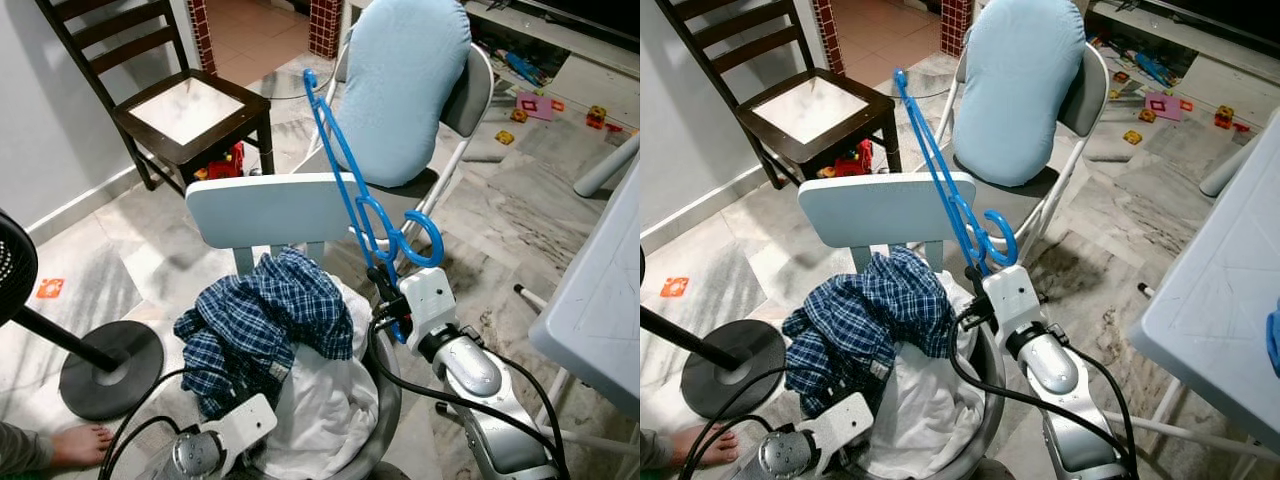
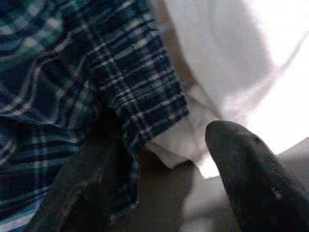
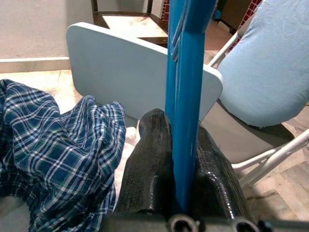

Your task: Hang hanger

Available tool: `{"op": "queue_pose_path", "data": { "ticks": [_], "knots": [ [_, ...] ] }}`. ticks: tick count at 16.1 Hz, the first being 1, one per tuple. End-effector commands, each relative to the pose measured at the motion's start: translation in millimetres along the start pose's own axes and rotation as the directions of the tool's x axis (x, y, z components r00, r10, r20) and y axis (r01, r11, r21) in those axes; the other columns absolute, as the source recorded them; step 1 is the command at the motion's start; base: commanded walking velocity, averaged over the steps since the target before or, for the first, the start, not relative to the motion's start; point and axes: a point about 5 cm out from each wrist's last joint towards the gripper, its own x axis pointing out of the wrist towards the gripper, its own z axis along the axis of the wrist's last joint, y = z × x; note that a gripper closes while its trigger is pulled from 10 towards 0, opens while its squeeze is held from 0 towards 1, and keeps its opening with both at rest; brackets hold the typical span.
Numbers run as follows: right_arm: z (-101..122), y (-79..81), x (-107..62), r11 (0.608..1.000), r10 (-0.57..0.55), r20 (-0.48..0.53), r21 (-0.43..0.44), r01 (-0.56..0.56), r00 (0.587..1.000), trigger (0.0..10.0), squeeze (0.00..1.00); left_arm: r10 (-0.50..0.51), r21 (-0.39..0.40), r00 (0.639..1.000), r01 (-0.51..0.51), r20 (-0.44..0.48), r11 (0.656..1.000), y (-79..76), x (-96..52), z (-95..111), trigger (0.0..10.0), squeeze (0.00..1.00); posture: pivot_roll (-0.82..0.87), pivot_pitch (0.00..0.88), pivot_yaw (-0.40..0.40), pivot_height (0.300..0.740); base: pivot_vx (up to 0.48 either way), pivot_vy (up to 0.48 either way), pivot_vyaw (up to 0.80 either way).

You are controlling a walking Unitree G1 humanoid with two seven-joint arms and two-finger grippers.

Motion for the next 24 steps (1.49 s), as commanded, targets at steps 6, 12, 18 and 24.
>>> {"op": "queue_pose_path", "data": {
  "ticks": [6,12,18,24],
  "knots": [
    [-3,-3.4,-2.1,1.000,-0.011,-0.007,-0.003,0.011,1.000,10.0,0.00,0.326,0.025,0.924,-0.338,0.201,0.941,49.4,-31.6,23,0.0,0.00,-0.05,0.169,-0.051,0.740,0.000,0.000,0.00],
    [-3,-3.5,-1.6,1.000,-0.014,-0.006,-0.004,0.014,1.000,10.0,0.00,0.383,-0.025,0.881,-0.392,0.276,0.920,53.4,-51.9,51,0.0,0.00,-0.05,0.169,-0.051,0.740,0.000,0.000,0.00],
    [-3,-3.4,-0.8,1.000,-0.023,-0.001,-0.002,0.023,1.000,10.0,0.00,0.372,-0.152,0.730,-0.351,0.573,0.924,56.5,-69.2,108,0.0,0.00,-0.05,0.166,-0.047,0.740,0.000,0.000,0.00],
    [-3,-1.4,1.1,1.000,-0.019,0.000,-0.005,0.019,1.000,10.0,0.00,0.275,-0.191,0.814,-0.204,0.512,0.960,40.0,-35.0,107,10.0,0.00,-0.05,0.166,-0.055,0.740,0.000,0.000,0.00]
  ]
}}
